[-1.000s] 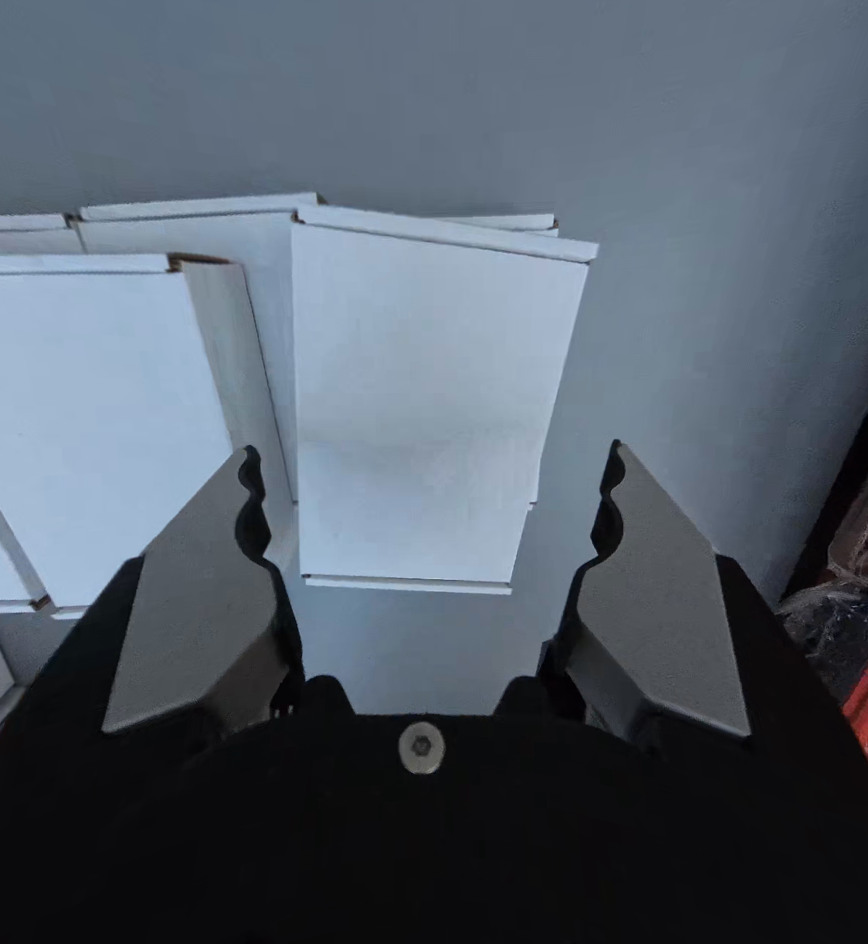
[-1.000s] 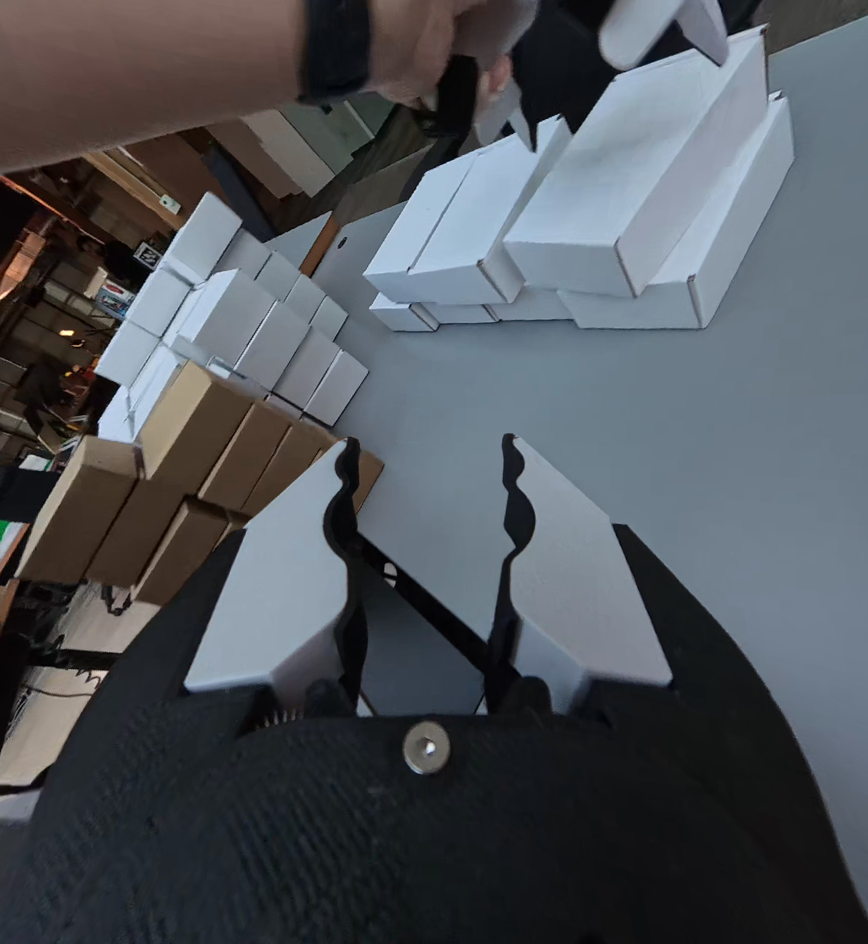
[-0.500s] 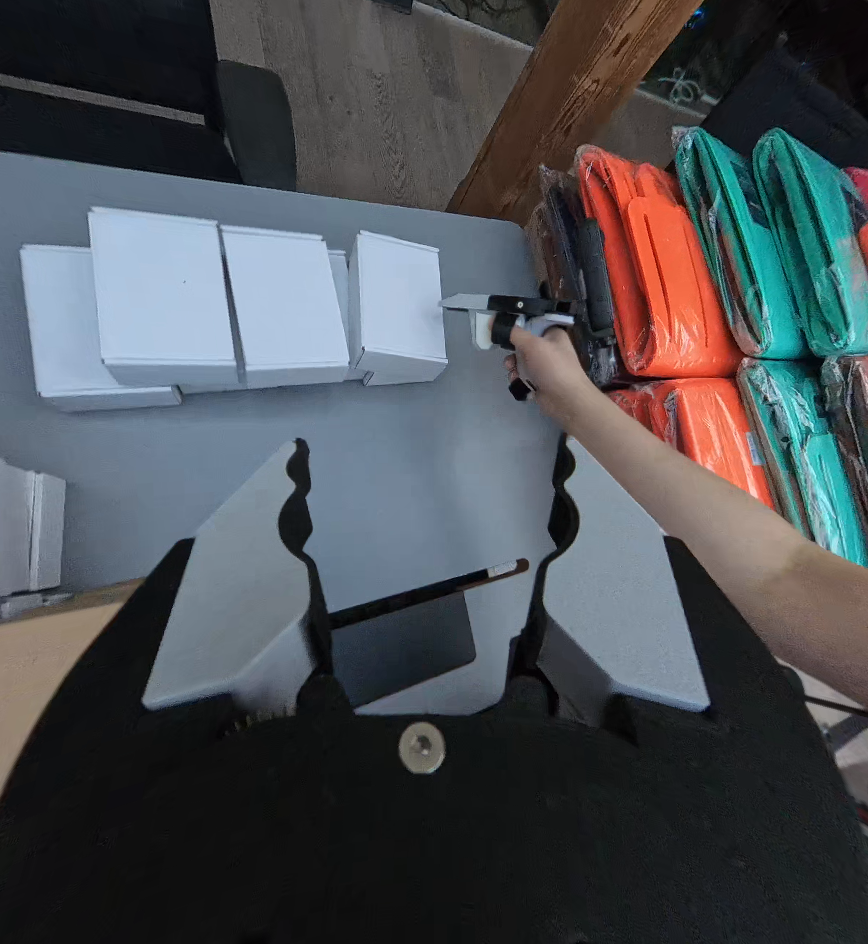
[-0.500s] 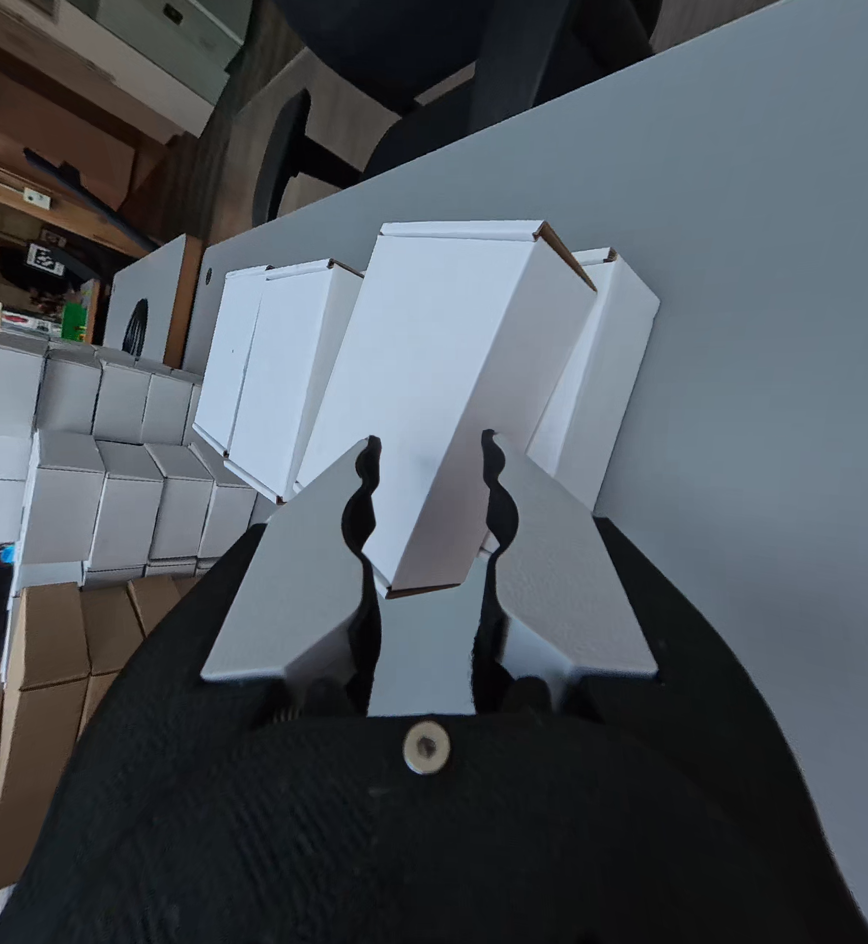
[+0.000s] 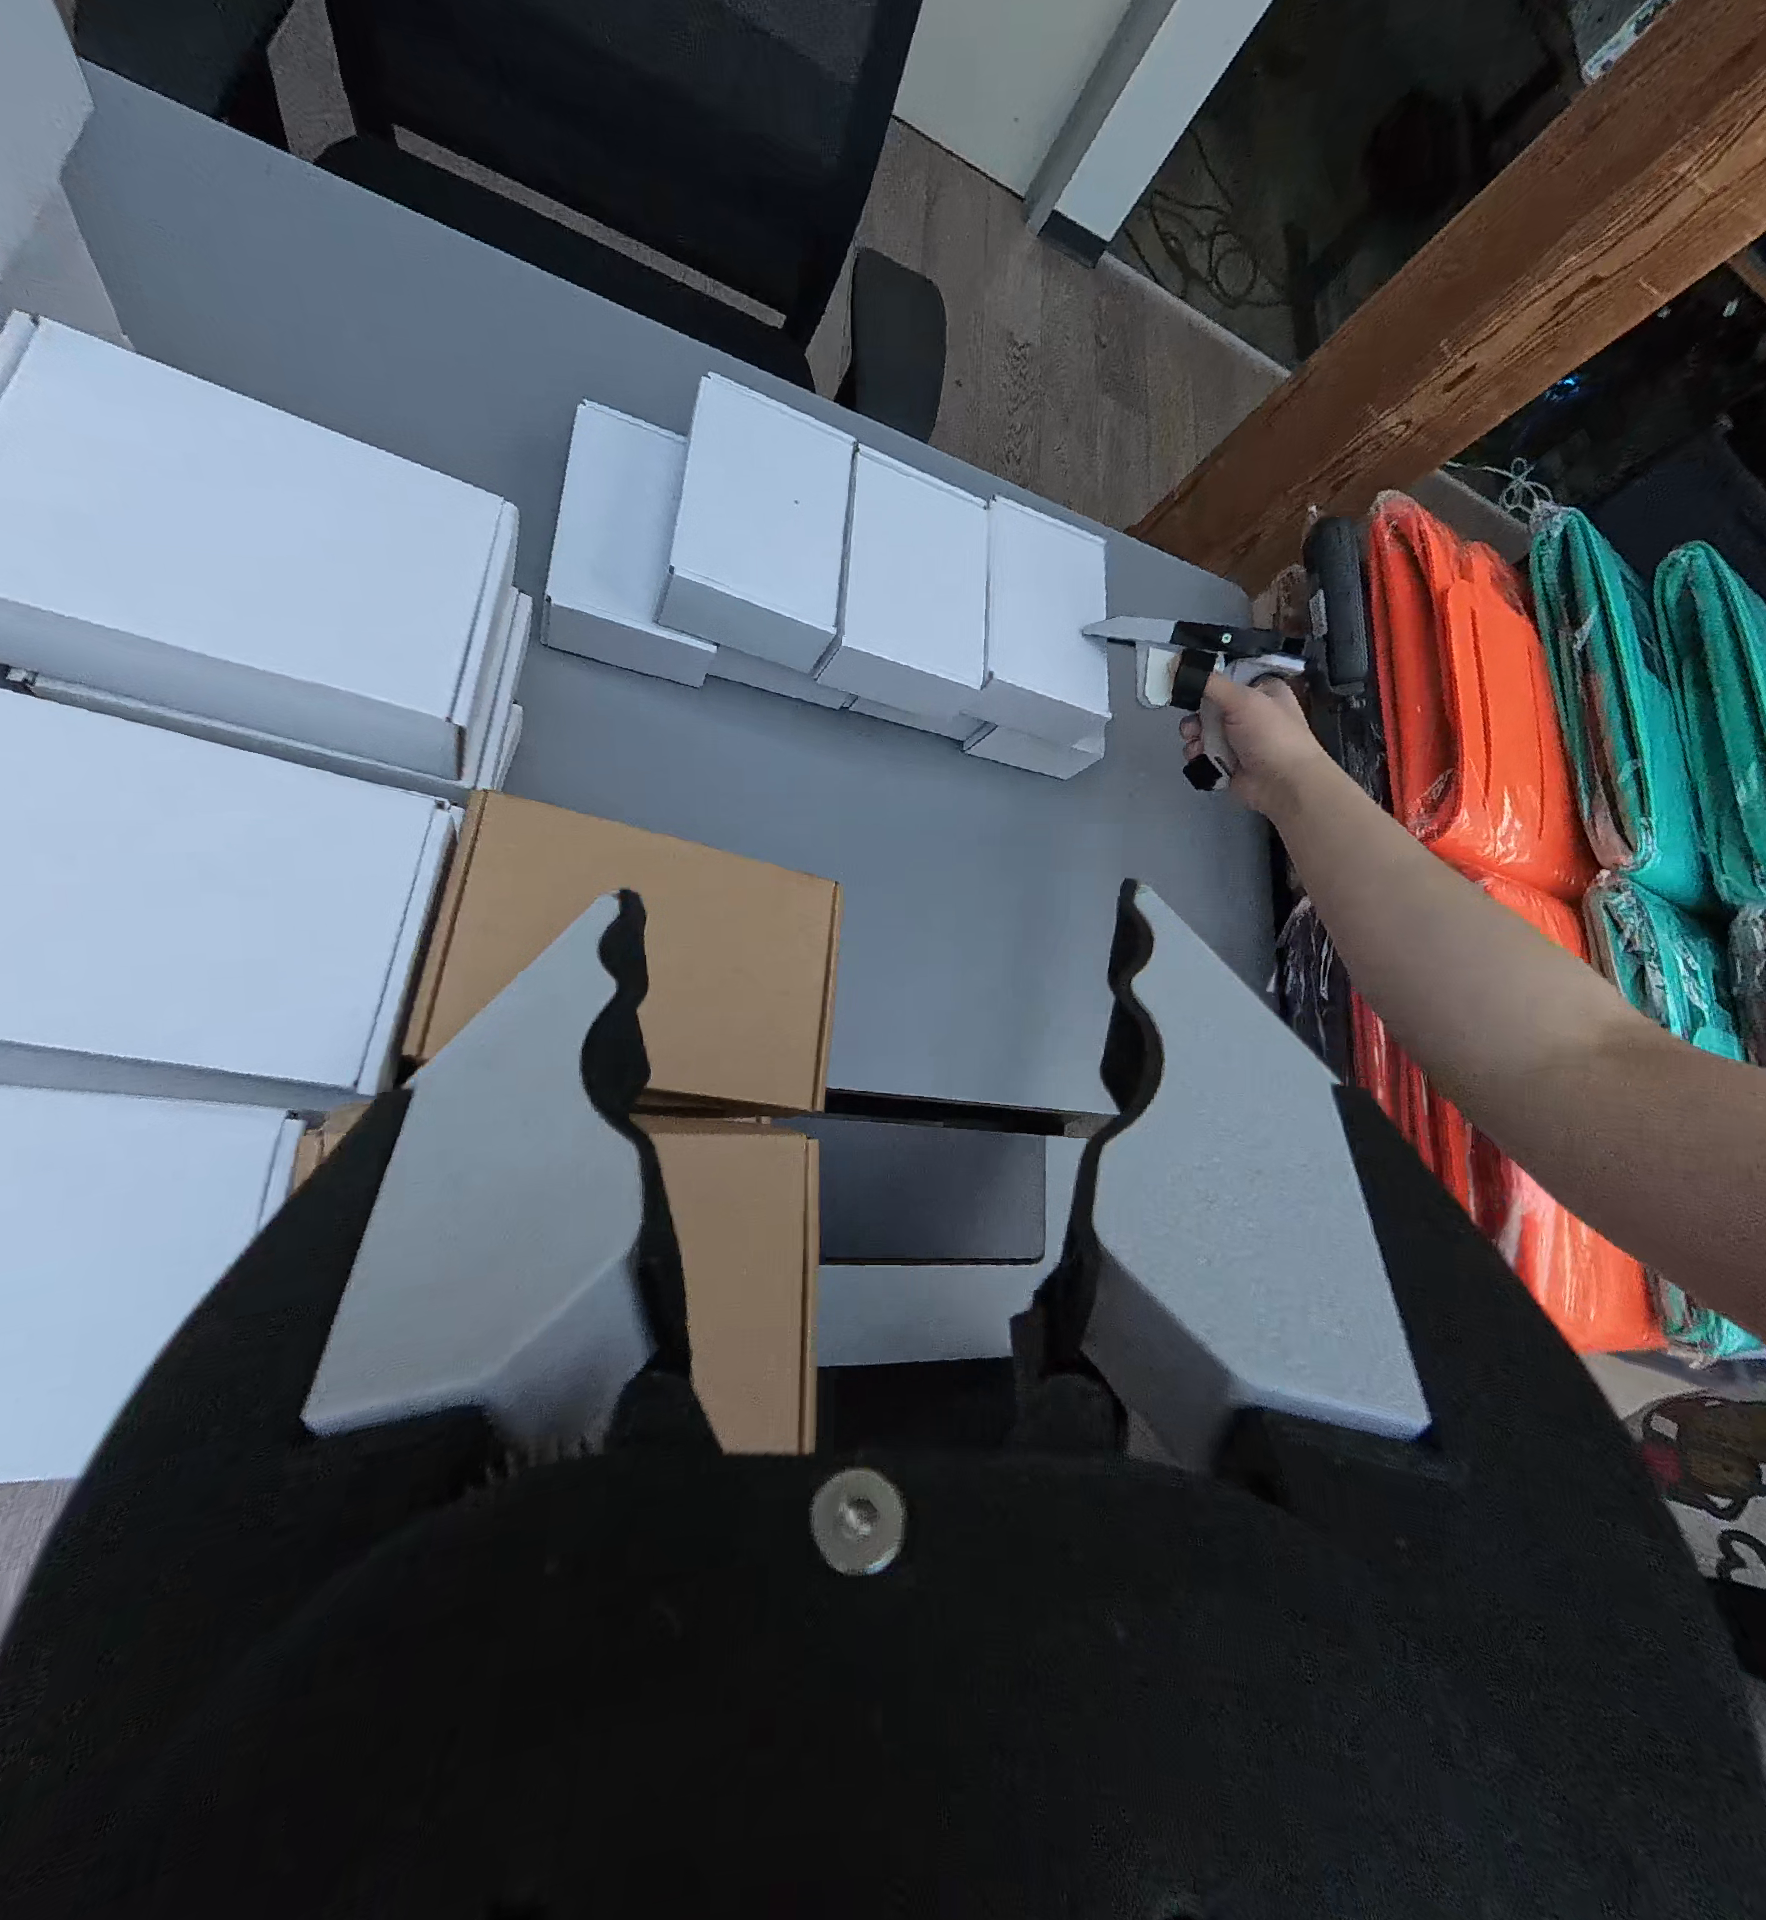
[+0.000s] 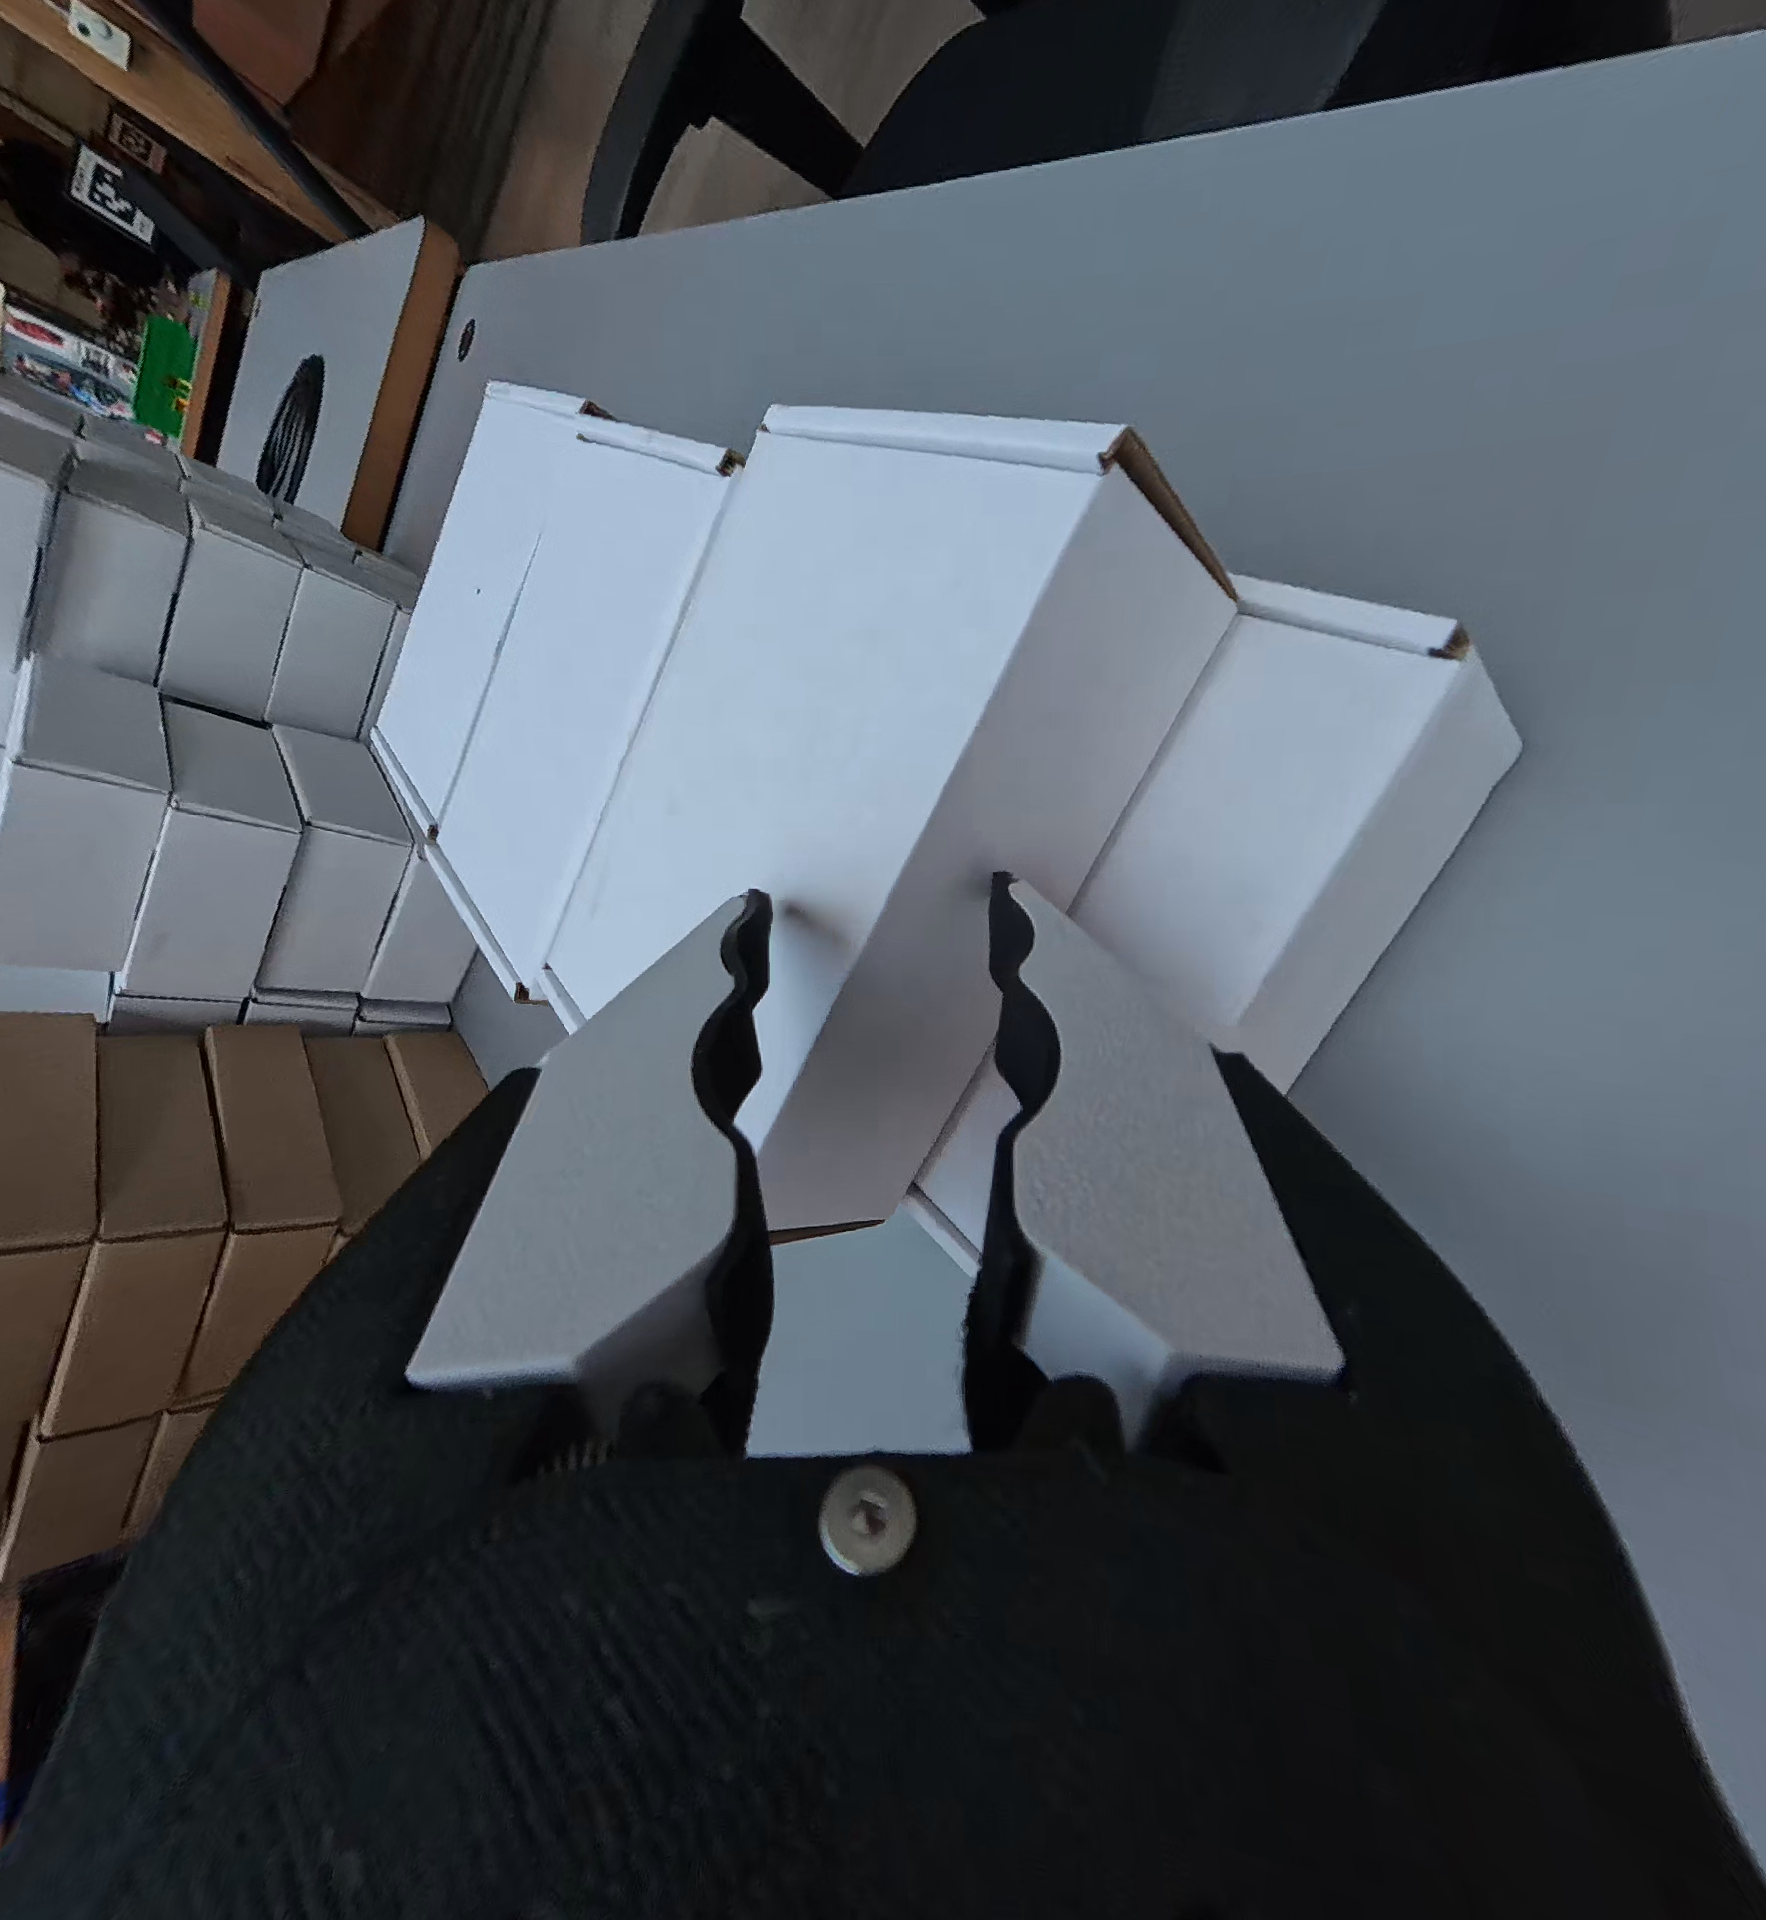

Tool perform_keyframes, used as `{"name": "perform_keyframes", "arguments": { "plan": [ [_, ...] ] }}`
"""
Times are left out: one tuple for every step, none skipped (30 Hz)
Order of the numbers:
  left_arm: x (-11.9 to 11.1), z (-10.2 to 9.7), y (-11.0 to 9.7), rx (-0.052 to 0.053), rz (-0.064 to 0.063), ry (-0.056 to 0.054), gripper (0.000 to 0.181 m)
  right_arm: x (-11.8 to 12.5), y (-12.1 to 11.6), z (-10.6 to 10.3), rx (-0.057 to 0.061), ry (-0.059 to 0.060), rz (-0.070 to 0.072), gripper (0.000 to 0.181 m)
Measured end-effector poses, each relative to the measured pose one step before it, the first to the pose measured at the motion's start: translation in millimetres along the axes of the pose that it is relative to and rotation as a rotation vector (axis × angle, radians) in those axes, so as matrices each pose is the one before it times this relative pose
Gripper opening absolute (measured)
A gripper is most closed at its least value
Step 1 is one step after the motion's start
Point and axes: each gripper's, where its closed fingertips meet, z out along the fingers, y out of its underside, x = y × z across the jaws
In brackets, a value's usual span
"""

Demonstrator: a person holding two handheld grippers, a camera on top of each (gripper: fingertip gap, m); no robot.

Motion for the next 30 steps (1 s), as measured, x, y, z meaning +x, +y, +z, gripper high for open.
{"name": "perform_keyframes", "arguments": {
  "plan": [
    [-4.09, -0.63, 1.64, -0.0097, 0.009, -0.0016, 0.089, -2.39, 1.97, 2.74, -0.0272, 0.0031, -0.0332, 0.045],
    [-4.65, -0.77, 2.14, -0.0126, 0.0077, -0.0042, 0.089, -0.66, 1.21, 0.74, -0.0188, 0.0171, -0.0405, 0.047],
    [-5.08, -1.12, 2.57, -0.016, 0.0061, -0.0043, 0.089, 1.18, -0.36, -1.9, -0.0003, 0.0347, -0.0275, 0.048],
    [-5.05, -1.96, 2.75, -0.0154, 0.0081, -0.0025, 0.09, 2.11, -1.69, -4.52, 0.0195, 0.0487, -0.0095, 0.05],
    [-5.11, -3.03, 1.98, -0.0076, 0.0133, -0.0018, 0.09, 1.36, -1.72, -7.33, 0.0317, 0.0544, -0.0079, 0.052],
    [-5.65, -4.25, 0.96, 0.0025, 0.0196, -0.0029, 0.09, 0.94, -1.67, -10.64, 0.0399, 0.0721, -0.0184, 0.052],
    [-7.32, -5.5, -0.05, 0.0097, 0.0235, -0.0093, 0.091, -4.65, -3.78, -13.54, 0.0609, 0.0681, -0.0411, 0.052],
    [-8.13, -6.16, -0.71, 0.0148, 0.0267, -0.0099, 0.091, -10.18, -5.29, -14.72, 0.0799, 0.0663, -0.0585, 0.049],
    [-7.83, -6.69, -1.76, 0.021, 0.0282, -0.0026, 0.09, -21.06, -5.88, -12.5, 0.0849, 0.0211, -0.07, 0.043],
    [-8.54, -6.75, -2.67, 0.0262, 0.0248, -0.0008, 0.09, -28.38, -1.49, -7.61, 0.0536, -0.0116, -0.0779, 0.03],
    [-9.14, -6.51, -3.09, 0.0258, 0.0209, 0.0036, 0.09, -28.69, 6.22, -1.27, 0.0004, -0.0117, -0.0625, 0.021],
    [-8.7, -5.85, -2.99, 0.0209, 0.0172, 0.0124, 0.088, -24.54, 11.91, 4.37, -0.034, 0.0035, -0.0341, 0.015],
    [-8.5, -5.23, -2.92, 0.015, 0.0124, 0.0196, 0.088, -21.55, 15.06, 9.23, -0.0454, -0.0039, -0.0065, 0.009],
    [-8.49, -4.73, -2.7, 0.011, 0.0111, 0.0222, 0.087, -17.48, 16.2, 13.26, -0.0513, -0.0128, 0.021, 0.007],
    [-8.71, -4.46, -2.16, 0.0049, 0.0135, 0.0232, 0.087, -11.55, 13.5, 14.68, -0.0421, -0.0085, 0.0336, 0.006],
    [-8.4, -4.48, -1.63, -0.0004, 0.0167, 0.0249, 0.087, -5.98, 8.85, 13.51, -0.0294, 0.0015, 0.0362, 0.005],
    [-8.25, -4.93, -1.32, -0.0023, 0.0221, 0.024, 0.087, -2.04, 3.16, 10.95, -0.0132, 0.0142, 0.0298, 0.005],
    [-8.95, -5.3, -0.43, -0.0046, 0.0251, 0.0175, 0.086, -3.69, -2.82, 7.58, -0.0029, 0.0028, 0.0165, 0.005],
    [-9.56, -5.47, 0.72, -0.0083, 0.0238, 0.0109, 0.085, -4.81, -8.06, 5.12, 0.0113, -0.0015, 0.0039, 0.005],
    [-9.53, -5.23, 2.03, -0.0124, 0.0212, 0.0088, 0.085, -2.39, -8.96, 4.35, 0.0125, 0.0114, 0.0015, 0.005],
    [-10.0, -4.74, 3.33, -0.0143, 0.0152, 0.0049, 0.084, 0.23, -5.37, 4.79, -0.004, 0.0202, 0.0111, 0.006],
    [-9.37, -4.32, 4.0, -0.0141, 0.0064, 0.0062, 0.084, 0.81, -0.98, 4.88, -0.022, 0.0148, 0.0113, 0.005],
    [-8.14, -3.86, 4.08, -0.01, 0.0012, 0.0109, 0.084, 2.39, 1.31, 4.65, -0.0282, 0.0191, 0.0059, 0.005],
    [-8.13, -3.43, 3.67, -0.0053, -0.0001, 0.0084, 0.084, 3.11, 1.14, 4.18, -0.0248, 0.0221, -0.0007, 0.006],
    [-8.09, -2.94, 3.74, -0.0046, -0.0006, 0.0049, 0.084, -0.41, 1.52, 2.72, -0.0266, -0.0019, 0.0028, 0.009],
    [-7.48, -2.92, 3.64, -0.0035, -0.003, 0.0044, 0.084, -2.64, 0.63, -0.21, -0.0206, -0.0095, 0.0141, 0.013],
    [-6.62, -3.02, 2.96, 0.0032, -0.0042, 0.0069, 0.084, -4.99, -1.31, -4.01, -0.0024, -0.0113, 0.0143, 0.015],
    [-7.1, -3.4, 2.16, 0.0124, -0.0026, 0.005, 0.083, -7.84, -4.02, -8.47, 0.0226, -0.0089, 0.0074, 0.015],
    [-9.56, -3.73, 2.16, 0.0181, 0.0026, -0.0058, 0.084, -10.94, -6.87, -12.48, 0.0478, -0.0028, -0.0059, 0.015],
    [-13.16, -4.02, 2.43, 0.0194, 0.0086, -0.0213, 0.085, -15.46, -10.58, -16.6, 0.0663, -0.0026, -0.0268, 0.015]
  ]
}}
